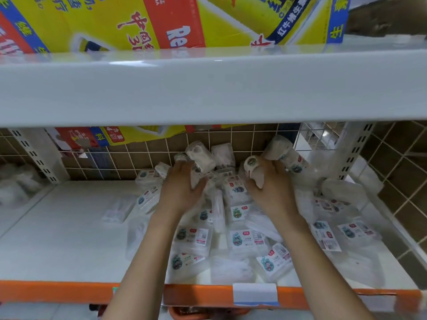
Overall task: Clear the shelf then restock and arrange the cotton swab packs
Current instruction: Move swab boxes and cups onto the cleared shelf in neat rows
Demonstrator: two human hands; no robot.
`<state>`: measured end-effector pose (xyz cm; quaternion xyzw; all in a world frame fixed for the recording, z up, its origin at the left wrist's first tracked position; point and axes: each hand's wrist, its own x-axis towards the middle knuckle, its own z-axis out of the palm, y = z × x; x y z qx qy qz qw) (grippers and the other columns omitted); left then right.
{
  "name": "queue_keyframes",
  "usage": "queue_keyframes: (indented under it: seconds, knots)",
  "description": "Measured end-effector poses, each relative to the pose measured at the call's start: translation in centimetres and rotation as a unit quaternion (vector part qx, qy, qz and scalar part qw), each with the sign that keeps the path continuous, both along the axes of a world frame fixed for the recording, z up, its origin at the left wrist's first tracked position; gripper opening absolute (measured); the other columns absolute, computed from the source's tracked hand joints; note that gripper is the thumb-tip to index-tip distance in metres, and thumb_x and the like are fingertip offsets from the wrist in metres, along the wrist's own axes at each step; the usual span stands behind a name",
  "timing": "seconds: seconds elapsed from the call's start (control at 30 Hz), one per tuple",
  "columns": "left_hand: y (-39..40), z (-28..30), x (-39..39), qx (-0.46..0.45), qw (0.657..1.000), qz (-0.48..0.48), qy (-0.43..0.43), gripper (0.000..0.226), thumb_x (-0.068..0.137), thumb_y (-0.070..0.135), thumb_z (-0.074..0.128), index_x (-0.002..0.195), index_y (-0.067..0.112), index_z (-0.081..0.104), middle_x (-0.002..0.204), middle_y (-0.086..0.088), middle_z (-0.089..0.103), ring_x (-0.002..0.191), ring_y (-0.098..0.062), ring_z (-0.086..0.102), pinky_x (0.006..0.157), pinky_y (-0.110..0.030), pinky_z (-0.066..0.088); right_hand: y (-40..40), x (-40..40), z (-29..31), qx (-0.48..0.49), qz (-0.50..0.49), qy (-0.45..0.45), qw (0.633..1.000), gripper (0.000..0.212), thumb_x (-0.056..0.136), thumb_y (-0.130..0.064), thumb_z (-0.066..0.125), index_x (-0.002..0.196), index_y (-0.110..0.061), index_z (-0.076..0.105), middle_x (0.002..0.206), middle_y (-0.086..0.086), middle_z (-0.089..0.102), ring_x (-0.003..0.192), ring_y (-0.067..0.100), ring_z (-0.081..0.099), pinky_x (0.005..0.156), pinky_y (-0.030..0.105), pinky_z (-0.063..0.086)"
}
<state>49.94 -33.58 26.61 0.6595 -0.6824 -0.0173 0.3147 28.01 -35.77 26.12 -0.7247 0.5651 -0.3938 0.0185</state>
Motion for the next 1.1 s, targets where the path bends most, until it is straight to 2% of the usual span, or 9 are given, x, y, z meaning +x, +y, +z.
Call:
queue_keyframes:
  seconds: [0.13,0.27,0.33,0.47,0.57,0.73,0.8,0.97,1.1]
  knots:
    - [-4.5,2.8,-0.8,0.030,0.997,0.076,0.012,0.074,0.084,0.057,0.055,0.135,0.006,0.039,0.136,-0.016,0.043,0.124,-0.037,0.042,0.100,-0.044,0.038,3.0,-0.8,-0.9,-0.031,-0.006,-0.065,0.997,0.050,0.074,-0.011,0.072,0.120,-0.003,0.056,0.115,0.020,0.054,0.107,0.039,0.052,0.087,0.041,0.048]
    - [-7.5,4.7,-1.2,0.074,0.991,0.115,-0.011,0.095,0.077,0.075,0.045,0.143,0.009,0.027,0.141,-0.020,0.037,0.132,-0.037,0.032,0.108,-0.046,0.030,4.9,-1.2,-1.7,-0.031,-0.022,-0.101,0.994,0.050,0.072,-0.007,0.073,0.119,-0.004,0.056,0.119,0.018,0.053,0.105,0.033,0.054,0.086,0.025,0.039]
    - [-8.2,5.3,-1.4,0.104,0.987,0.121,-0.009,0.102,0.074,0.079,0.045,0.146,0.012,0.020,0.141,-0.021,0.033,0.132,-0.039,0.032,0.108,-0.048,0.031,5.4,-1.4,-1.9,-0.027,-0.020,-0.106,0.994,0.050,0.073,-0.008,0.072,0.120,-0.005,0.056,0.120,0.017,0.053,0.107,0.031,0.053,0.087,0.020,0.035]
    - [-8.4,5.8,-1.9,0.109,0.985,0.131,-0.014,0.110,0.069,0.081,0.050,0.146,0.009,0.017,0.138,-0.022,0.038,0.129,-0.038,0.037,0.105,-0.047,0.035,6.0,-1.8,-2.2,-0.018,-0.017,-0.113,0.993,0.050,0.074,-0.021,0.059,0.121,-0.005,0.056,0.121,0.016,0.052,0.110,0.030,0.052,0.091,0.022,0.036]
    - [-7.9,5.4,-2.2,0.128,0.982,0.140,0.002,0.115,0.068,0.079,0.054,0.147,0.006,0.013,0.141,-0.021,0.036,0.132,-0.037,0.034,0.105,-0.046,0.036,6.3,-1.9,-2.3,-0.017,-0.006,-0.117,0.993,0.050,0.075,-0.023,0.058,0.122,-0.006,0.055,0.122,0.014,0.052,0.111,0.029,0.052,0.091,0.018,0.033]
    - [-6.5,4.5,-3.7,0.165,0.979,0.121,0.007,0.094,0.082,0.064,0.054,0.146,0.004,0.019,0.148,-0.019,0.027,0.137,-0.035,0.027,0.104,-0.046,0.033,6.8,-2.1,-2.5,-0.015,-0.001,-0.124,0.992,0.049,0.076,-0.022,0.058,0.122,-0.006,0.055,0.121,0.012,0.052,0.111,0.025,0.050,0.091,0.013,0.030]
    - [-6.1,4.4,-4.2,0.139,0.983,0.120,0.022,0.085,0.085,0.054,0.057,0.144,0.004,0.023,0.145,-0.021,0.029,0.134,-0.036,0.030,0.103,-0.045,0.034,7.0,-2.3,-2.6,-0.013,0.002,-0.129,0.992,0.049,0.075,-0.021,0.058,0.121,-0.006,0.055,0.122,0.011,0.052,0.112,0.024,0.050,0.091,0.012,0.029]
    - [-5.0,3.6,-4.7,0.070,0.987,0.108,0.101,0.082,0.081,0.038,0.070,0.142,0.007,0.026,0.142,-0.017,0.030,0.126,-0.036,0.040,0.094,-0.040,0.040,7.2,-2.6,-2.5,-0.011,0.014,-0.132,0.991,0.048,0.075,-0.019,0.058,0.121,-0.005,0.055,0.122,0.012,0.052,0.112,0.017,0.045,0.091,0.009,0.028]
    - [-2.6,3.0,-4.5,-0.017,0.981,0.104,0.161,0.074,0.078,0.028,0.074,0.136,0.006,0.034,0.139,-0.015,0.035,0.124,-0.030,0.040,0.084,-0.025,0.033,6.9,-2.6,-2.3,0.000,0.029,-0.135,0.990,0.049,0.075,-0.019,0.058,0.122,-0.006,0.055,0.123,0.011,0.052,0.113,0.016,0.044,0.093,0.010,0.028]
